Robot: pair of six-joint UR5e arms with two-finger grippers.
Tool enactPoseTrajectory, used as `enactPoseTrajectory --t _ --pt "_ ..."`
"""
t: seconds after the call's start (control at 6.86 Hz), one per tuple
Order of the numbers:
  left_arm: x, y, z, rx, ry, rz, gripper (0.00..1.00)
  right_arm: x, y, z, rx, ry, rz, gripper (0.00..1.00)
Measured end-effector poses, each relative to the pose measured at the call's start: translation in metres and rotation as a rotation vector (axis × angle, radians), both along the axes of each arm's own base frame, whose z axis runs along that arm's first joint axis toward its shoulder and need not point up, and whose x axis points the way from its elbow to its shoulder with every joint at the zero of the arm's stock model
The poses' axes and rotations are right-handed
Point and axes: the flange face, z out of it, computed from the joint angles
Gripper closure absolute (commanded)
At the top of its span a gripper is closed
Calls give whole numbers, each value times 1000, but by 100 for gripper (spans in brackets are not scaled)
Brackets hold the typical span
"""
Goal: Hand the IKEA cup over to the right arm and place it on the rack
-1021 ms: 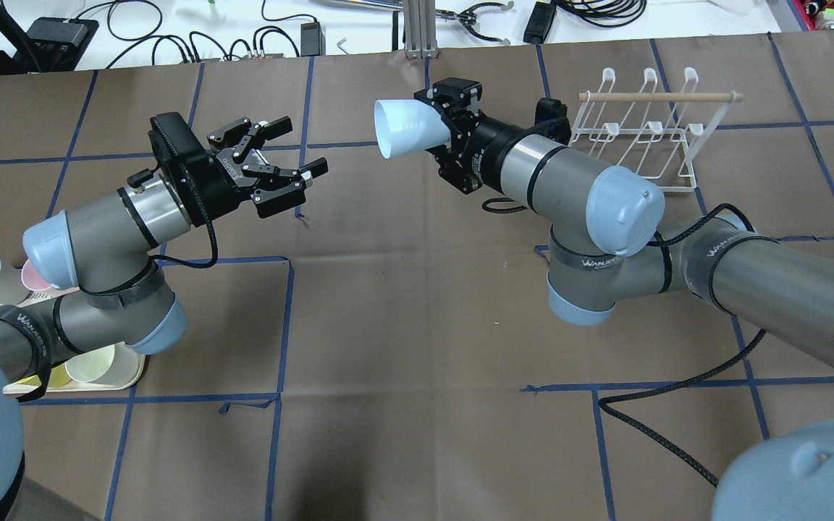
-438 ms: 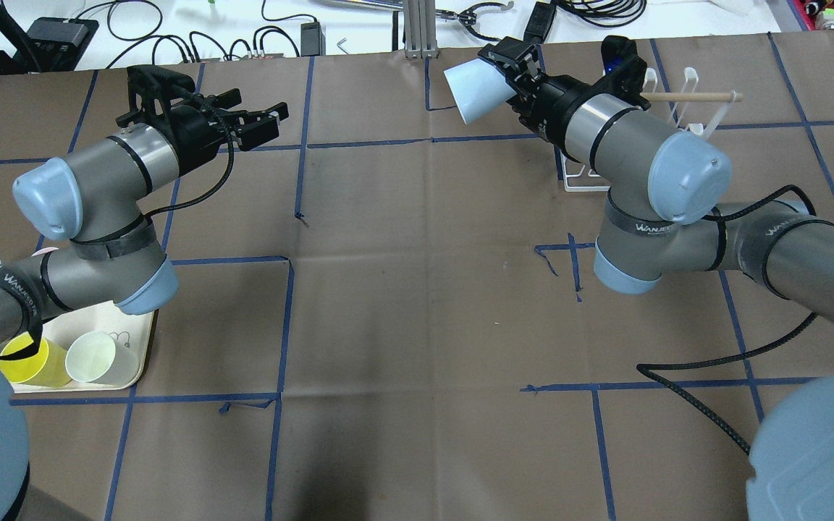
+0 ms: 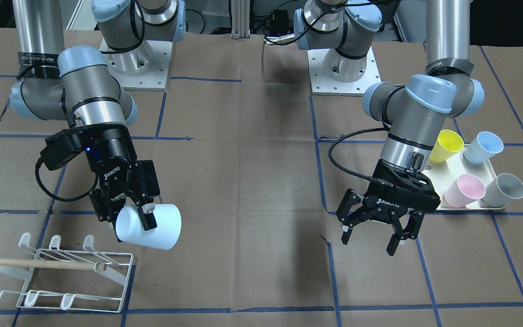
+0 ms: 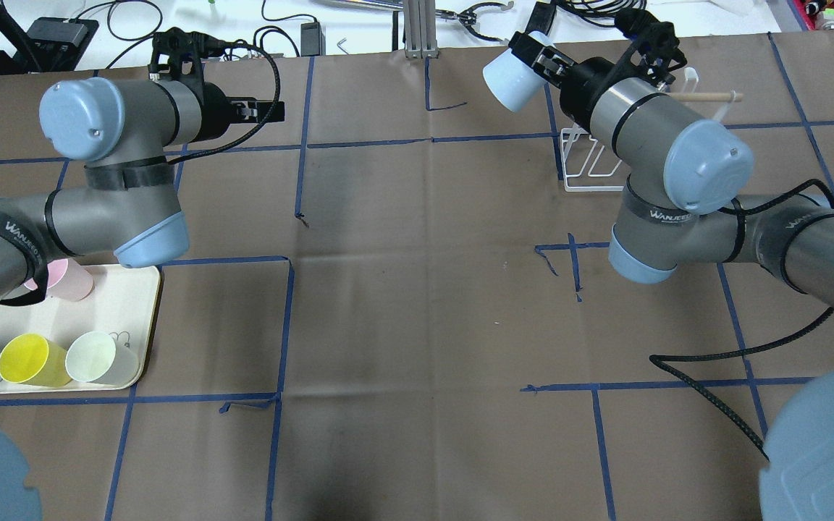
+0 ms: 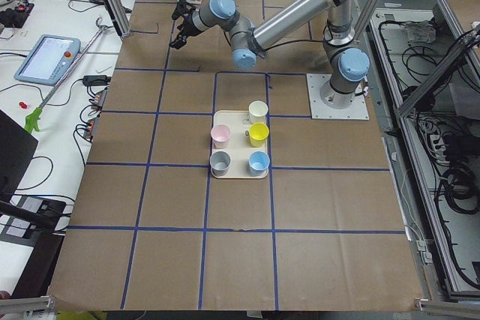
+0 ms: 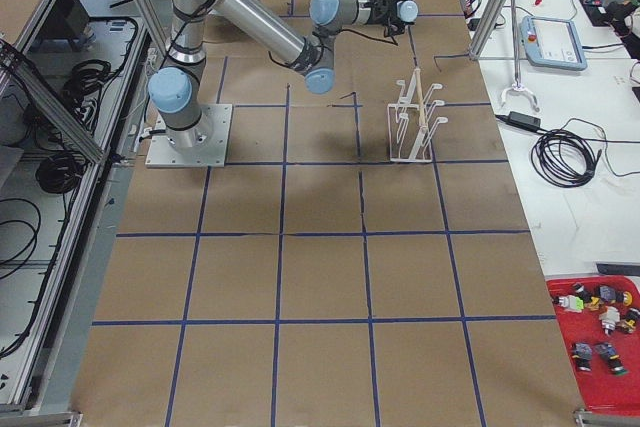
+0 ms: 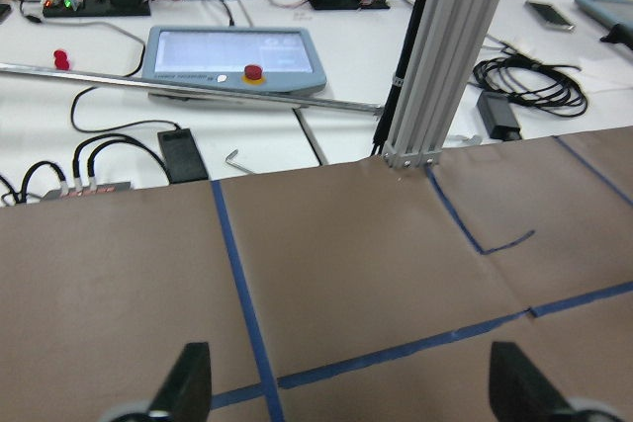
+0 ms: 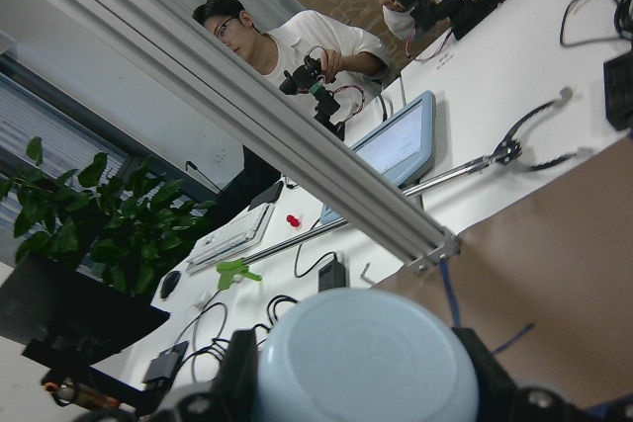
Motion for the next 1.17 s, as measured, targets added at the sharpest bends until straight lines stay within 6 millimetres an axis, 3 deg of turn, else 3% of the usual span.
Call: enactPoseTrajectory --t 0.29,0.58,0.88,1.17 --pt "-7 11 57 276 -42 77 0 -36 -17 -3 -21 270 -3 96" --pt "-11 50 114 517 -44 126 0 -69 -44 4 -49 478 21 96" --pt "-7 90 140 625 -108 159 0 -93 -81 -5 -59 556 9 96" --pt "4 116 142 643 -154 131 0 -103 -114 -21 -64 566 2 96"
